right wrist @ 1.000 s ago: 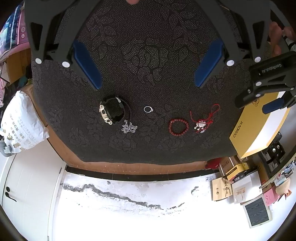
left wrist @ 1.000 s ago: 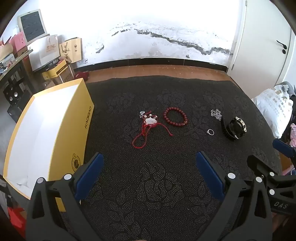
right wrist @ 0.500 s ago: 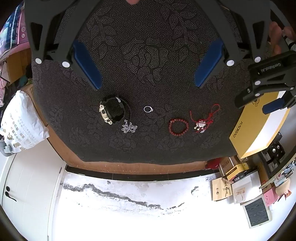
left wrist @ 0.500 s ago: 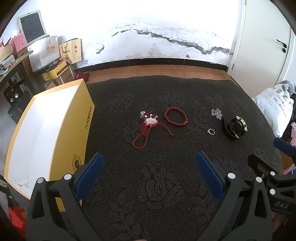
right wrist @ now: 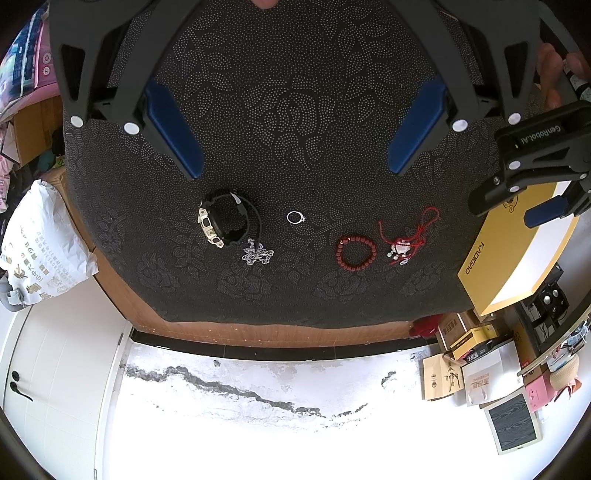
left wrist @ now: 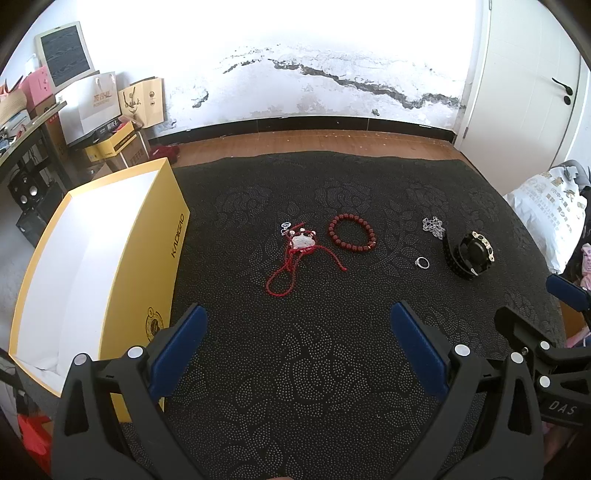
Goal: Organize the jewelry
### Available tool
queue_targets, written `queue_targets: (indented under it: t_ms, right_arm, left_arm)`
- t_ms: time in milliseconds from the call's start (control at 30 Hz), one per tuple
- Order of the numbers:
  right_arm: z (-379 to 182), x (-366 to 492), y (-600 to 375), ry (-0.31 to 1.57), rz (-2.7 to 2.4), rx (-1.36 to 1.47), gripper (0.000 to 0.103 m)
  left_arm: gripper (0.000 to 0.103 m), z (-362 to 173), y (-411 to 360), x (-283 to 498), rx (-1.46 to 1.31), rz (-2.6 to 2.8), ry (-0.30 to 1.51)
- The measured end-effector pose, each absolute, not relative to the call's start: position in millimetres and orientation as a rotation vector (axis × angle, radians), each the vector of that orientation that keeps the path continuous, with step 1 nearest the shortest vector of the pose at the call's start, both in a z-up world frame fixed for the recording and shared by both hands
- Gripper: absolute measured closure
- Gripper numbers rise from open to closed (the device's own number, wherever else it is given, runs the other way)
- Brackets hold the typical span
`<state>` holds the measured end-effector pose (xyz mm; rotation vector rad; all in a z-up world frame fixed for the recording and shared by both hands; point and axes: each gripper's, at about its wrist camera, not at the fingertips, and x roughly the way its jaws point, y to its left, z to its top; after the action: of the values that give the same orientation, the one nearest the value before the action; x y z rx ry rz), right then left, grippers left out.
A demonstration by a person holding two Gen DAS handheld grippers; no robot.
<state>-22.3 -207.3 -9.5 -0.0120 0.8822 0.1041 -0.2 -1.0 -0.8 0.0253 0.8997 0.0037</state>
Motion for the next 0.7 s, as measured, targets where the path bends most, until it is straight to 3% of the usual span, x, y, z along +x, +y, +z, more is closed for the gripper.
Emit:
queue_targets:
  t_ms: [700]
  right_arm:
    - [-9.4, -21.9, -208.6, 0.88, 0.104, -0.012, 0.006]
  left_arm:
    - [0.006, -0.2, -0.7, -0.2, 0.029, 0.004, 0.899]
